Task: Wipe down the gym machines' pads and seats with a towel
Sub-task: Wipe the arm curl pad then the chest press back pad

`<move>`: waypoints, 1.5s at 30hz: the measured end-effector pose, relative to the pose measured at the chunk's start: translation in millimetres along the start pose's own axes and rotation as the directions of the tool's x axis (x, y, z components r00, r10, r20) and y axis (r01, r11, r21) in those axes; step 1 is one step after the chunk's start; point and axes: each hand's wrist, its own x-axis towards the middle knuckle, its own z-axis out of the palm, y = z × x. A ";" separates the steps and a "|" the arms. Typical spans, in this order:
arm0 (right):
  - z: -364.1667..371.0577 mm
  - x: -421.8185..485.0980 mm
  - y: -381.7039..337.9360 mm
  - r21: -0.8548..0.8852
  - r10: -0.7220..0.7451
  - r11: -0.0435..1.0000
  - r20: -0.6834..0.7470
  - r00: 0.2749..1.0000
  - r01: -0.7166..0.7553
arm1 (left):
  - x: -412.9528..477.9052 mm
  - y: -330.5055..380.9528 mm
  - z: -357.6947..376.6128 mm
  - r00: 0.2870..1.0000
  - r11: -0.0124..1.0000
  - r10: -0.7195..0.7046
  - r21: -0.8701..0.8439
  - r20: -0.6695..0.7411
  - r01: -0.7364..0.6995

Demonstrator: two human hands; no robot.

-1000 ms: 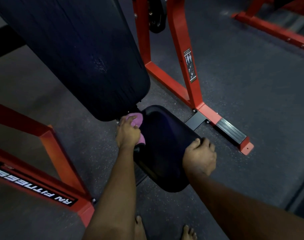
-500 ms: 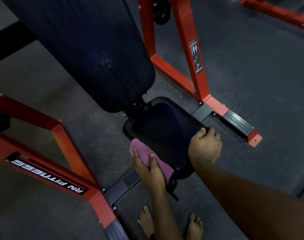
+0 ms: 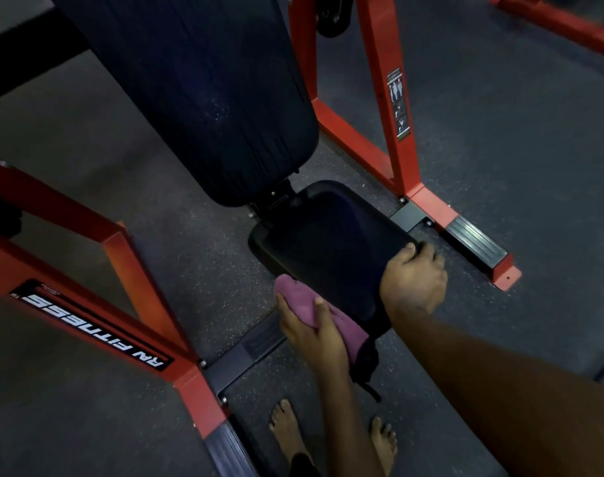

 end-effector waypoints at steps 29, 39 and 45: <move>10.1 6.8 11.2 0.070 -0.015 0.997 -0.050 0.999 0.018 | 101.8 7.6 -12.4 0.895 0.860 0.427 0.248 0.127 -0.445; 4.0 2.0 22.9 0.777 0.379 0.579 0.011 0.925 -0.247 | 92.7 81.5 46.5 0.307 0.221 0.377 0.237 0.874 -0.946; 11.3 15.9 31.6 0.912 0.492 0.106 0.299 0.817 -0.397 | 63.6 93.7 107.6 0.036 0.058 0.210 0.024 0.977 -0.998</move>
